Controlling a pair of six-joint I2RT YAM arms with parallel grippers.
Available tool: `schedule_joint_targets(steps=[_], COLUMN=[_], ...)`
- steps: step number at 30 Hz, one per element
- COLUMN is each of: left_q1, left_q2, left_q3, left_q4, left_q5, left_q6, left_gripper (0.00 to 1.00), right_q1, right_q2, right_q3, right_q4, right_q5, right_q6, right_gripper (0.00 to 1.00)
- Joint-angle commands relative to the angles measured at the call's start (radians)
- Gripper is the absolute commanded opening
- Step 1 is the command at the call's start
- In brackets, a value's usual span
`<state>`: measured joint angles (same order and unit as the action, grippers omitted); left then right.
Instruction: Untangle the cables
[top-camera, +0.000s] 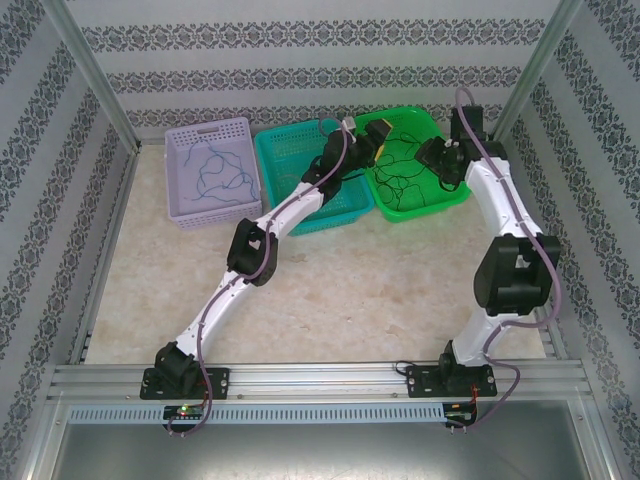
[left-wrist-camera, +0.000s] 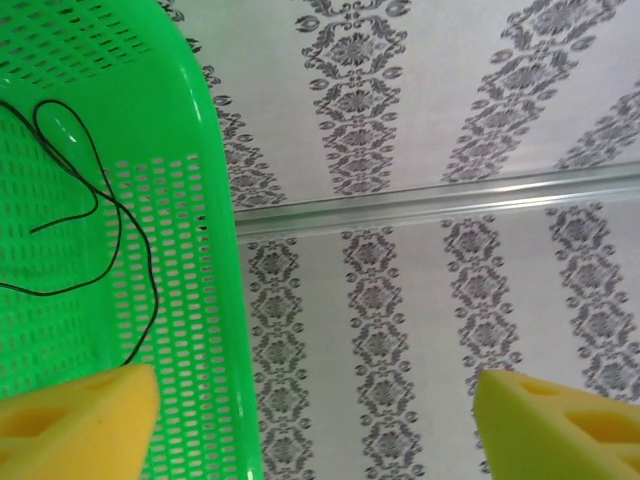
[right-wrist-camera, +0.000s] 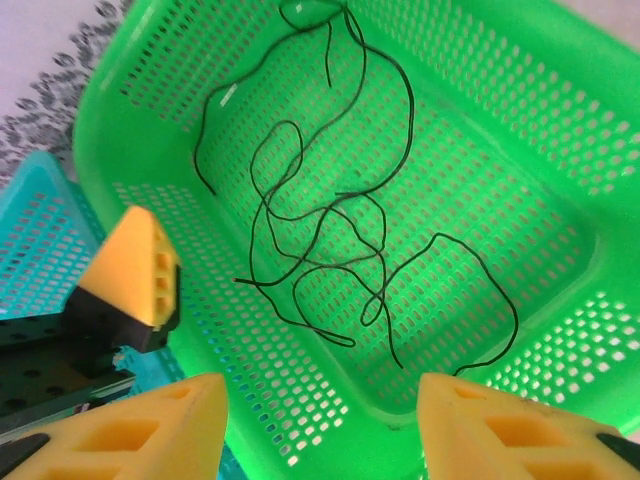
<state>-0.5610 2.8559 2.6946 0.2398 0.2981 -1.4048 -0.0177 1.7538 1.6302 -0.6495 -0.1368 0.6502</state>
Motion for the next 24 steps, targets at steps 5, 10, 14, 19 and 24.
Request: schedule_joint_targets(steps=[5,10,14,19,24], left_q1=[0.004,0.008,0.009,0.020,0.032], left_q2=[-0.247,-0.418,-0.620,-0.929,-1.232], left_q3=[0.001,-0.036,-0.249,-0.700,-1.110], left_q4=[-0.329,-0.625,-0.682,-0.564,-0.542], left_q5=[-0.017,-0.153,-0.245,-0.320,-0.370], left_q6=[0.233,0.461,0.580,0.628,0.680], left_gripper=[0.91,0.93,0.94,1.00,1.00], right_q1=[-0.008,0.004,0.009,0.010,0.015], right_q2=[-0.176,-0.338,-0.475,-0.654,-0.844], right_q3=[-0.068,-0.169,-0.267,-0.444,-0.622], right_q4=[-0.014,0.030,0.054,0.082,0.077], right_q5=[0.079,0.092,0.082,0.083,0.123], right_q6=[-0.052,-0.143,-0.215,-0.247,-0.277], right_gripper=[0.57,0.64,0.98,0.98,0.98])
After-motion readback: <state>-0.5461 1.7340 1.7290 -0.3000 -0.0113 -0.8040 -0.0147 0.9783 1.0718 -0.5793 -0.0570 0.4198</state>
